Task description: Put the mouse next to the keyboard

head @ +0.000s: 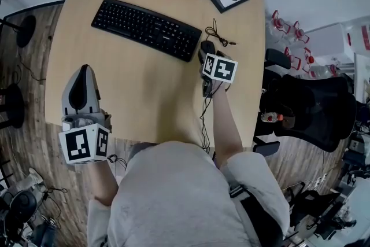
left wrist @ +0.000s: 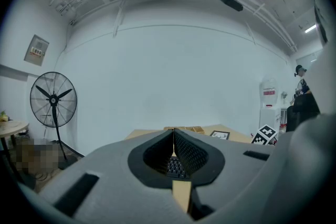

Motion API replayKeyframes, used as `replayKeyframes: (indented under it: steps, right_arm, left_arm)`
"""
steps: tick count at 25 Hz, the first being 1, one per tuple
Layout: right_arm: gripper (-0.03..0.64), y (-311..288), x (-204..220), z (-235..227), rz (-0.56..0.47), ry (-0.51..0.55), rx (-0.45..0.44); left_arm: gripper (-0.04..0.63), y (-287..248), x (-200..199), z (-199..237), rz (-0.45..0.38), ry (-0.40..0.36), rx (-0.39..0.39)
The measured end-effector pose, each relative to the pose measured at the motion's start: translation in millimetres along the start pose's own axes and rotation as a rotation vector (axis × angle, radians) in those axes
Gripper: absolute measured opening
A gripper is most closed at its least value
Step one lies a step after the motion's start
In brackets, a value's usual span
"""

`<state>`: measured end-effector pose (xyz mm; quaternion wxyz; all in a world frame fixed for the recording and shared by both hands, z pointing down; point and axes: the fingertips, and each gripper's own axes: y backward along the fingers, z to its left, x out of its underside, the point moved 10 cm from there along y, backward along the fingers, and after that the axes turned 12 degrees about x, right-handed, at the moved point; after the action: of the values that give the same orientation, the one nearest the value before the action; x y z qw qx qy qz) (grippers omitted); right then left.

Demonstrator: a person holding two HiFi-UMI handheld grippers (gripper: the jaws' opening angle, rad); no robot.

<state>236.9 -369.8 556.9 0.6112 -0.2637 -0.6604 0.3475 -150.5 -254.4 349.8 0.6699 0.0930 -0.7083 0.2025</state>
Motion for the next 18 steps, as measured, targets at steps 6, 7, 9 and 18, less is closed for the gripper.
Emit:
replayKeyframes:
  steps: [6, 7, 9, 18]
  right_arm:
    - [0.258, 49, -9, -3, -0.19, -0.069, -0.081]
    - [0.256, 57, -9, -3, -0.214, -0.079, -0.113]
    - [0.149, 73, -5, 0, -0.253, -0.079, -0.152]
    - [0.017, 149, 12, 12, -0.454, -0.024, -0.247]
  left_arm:
    - [0.011, 11, -8, -3, -0.038, -0.008, 0.014]
    - [0.01, 12, -10, -4, -0.045, -0.009, 0.021]
    - [0.01, 14, -12, -7, -0.058, -0.011, 0.037]
    - [0.011, 26, -18, -19, -0.098, -0.025, 0.127]
